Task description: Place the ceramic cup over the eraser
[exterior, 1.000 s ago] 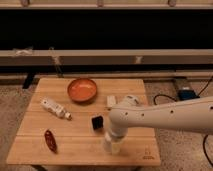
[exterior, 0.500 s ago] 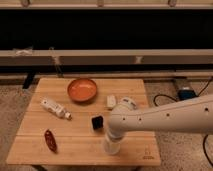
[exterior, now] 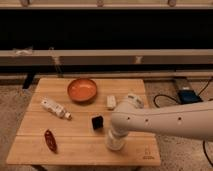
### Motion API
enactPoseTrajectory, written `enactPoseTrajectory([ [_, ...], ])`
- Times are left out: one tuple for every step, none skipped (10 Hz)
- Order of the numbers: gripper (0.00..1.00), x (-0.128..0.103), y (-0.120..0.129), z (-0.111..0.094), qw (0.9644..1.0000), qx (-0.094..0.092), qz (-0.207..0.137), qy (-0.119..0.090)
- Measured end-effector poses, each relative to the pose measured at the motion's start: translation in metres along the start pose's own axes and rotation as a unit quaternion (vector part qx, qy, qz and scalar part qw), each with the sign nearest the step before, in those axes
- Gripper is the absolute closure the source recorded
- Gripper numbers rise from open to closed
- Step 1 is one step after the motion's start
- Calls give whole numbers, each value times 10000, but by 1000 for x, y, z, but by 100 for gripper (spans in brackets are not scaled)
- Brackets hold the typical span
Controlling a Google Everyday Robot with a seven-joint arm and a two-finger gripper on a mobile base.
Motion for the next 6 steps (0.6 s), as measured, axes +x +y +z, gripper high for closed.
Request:
enactPoseTrajectory([
  [100,0,-4,-20,9999,68,-79,13],
  [100,0,-8,-42,9997,144,-183,25],
  [100,-2,-13,-62,9994,199,-282,12],
  [100,-3,-22,-79,9988,256,-416,-2],
  [100,-9,-36,-93,9979,288,-566,-85],
  [100,-12,-46,-99,9974,293,-642,-138],
])
